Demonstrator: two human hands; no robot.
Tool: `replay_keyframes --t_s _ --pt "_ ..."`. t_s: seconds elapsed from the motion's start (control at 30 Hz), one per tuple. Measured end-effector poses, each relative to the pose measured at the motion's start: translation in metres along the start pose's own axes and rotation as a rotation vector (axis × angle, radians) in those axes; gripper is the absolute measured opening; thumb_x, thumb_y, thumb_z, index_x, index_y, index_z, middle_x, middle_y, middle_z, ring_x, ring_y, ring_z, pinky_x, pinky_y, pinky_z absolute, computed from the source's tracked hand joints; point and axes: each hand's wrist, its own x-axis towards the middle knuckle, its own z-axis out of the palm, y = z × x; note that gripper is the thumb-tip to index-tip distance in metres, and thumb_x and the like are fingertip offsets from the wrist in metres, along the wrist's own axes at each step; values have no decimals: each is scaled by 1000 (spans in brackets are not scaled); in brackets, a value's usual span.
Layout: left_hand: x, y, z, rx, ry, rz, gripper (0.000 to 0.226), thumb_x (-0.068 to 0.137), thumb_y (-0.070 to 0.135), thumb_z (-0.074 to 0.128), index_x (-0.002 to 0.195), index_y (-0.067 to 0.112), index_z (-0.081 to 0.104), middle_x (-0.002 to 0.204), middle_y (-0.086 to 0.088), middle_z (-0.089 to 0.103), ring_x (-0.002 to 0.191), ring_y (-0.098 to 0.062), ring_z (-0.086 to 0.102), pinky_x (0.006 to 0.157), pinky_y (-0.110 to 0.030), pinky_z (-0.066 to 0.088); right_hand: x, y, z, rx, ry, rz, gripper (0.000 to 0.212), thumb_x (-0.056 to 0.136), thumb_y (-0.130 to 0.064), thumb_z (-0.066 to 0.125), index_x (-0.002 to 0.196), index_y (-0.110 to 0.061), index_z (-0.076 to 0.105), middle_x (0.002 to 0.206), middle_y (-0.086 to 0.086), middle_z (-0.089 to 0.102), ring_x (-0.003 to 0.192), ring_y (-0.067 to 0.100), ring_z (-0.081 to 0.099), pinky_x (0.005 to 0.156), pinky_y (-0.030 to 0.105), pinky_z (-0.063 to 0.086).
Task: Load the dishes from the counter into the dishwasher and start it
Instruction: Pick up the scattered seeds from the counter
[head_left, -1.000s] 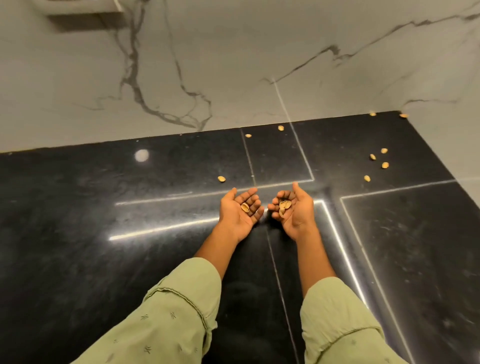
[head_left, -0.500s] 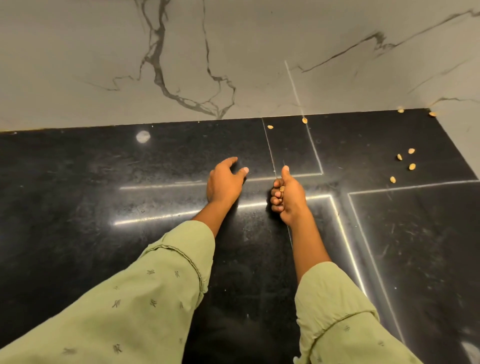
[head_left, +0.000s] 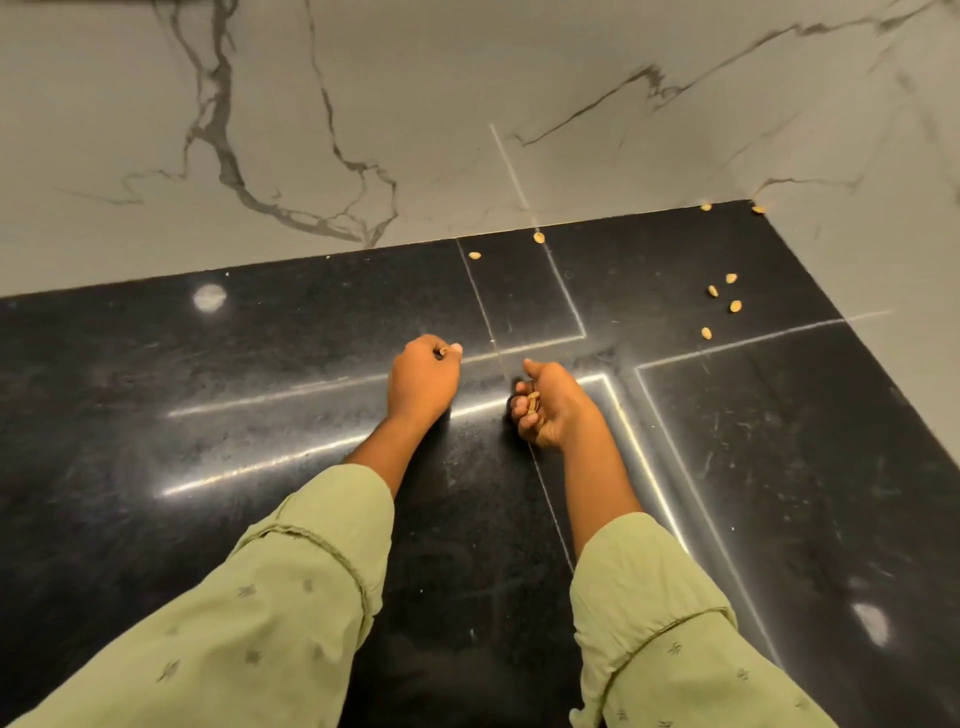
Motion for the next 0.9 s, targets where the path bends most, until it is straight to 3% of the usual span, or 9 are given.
replay_keyframes --t_s 0.1,0.2,0.33,0.43,0.57,0.67,0.73,0.9 --pt "-5 21 16 -404 -178 -252 18 94 20 51 78 13 51 62 -5 41 51 -18 37 47 -26 31 -3 -3 -9 12 2 31 41 103 -33 36 65 -17 39 42 -2 33 28 6 31 29 11 20" --pt "-13 39 30 -679 -370 -462 17 94 15 43 78 13 51 53 1 35 41 -11 27 36 -18 24 -4 -10 -26 98 25 22 40 103 -32 37 66 -16 41 53 -1 34 32 7 35 29 12 26" --pt "-16 61 52 -773 -413 -506 21 88 14 42 74 10 57 54 1 44 45 -11 37 37 -19 34 -3 -20 -57 171 74 -78 36 103 -28 40 70 -14 43 60 1 36 36 8 37 31 14 26" --pt "-17 79 77 -713 -408 -466 23 87 18 46 69 10 57 54 2 42 43 -11 36 38 -20 34 -3 -27 -83 149 222 -305 38 102 -32 46 69 -15 46 54 0 36 35 9 31 32 14 19" --pt "-22 107 115 -687 -493 -440 33 97 27 48 72 9 61 56 0 45 45 -11 40 41 -22 38 7 -39 -128 -68 529 -596 31 96 -37 48 70 -20 49 57 2 46 48 17 40 40 18 26" --pt "-28 130 143 -801 -652 -477 37 103 31 42 85 7 64 63 -1 52 52 -12 51 49 -25 48 10 -52 -168 -257 688 -650 11 95 -31 48 92 -23 55 87 5 60 79 26 56 66 35 44" --pt "-30 138 157 -870 -700 -499 37 103 31 41 91 5 65 65 -3 53 53 -13 54 55 -27 50 7 -60 -189 -404 777 -645 13 101 -26 46 108 -20 55 100 4 60 90 24 55 76 35 42" --pt "-23 148 190 -963 -722 -536 42 102 34 40 100 1 67 70 -7 59 59 -16 60 67 -32 54 24 -84 -226 -762 769 -602 27 101 -39 46 122 -22 46 117 13 62 107 35 56 80 40 41"
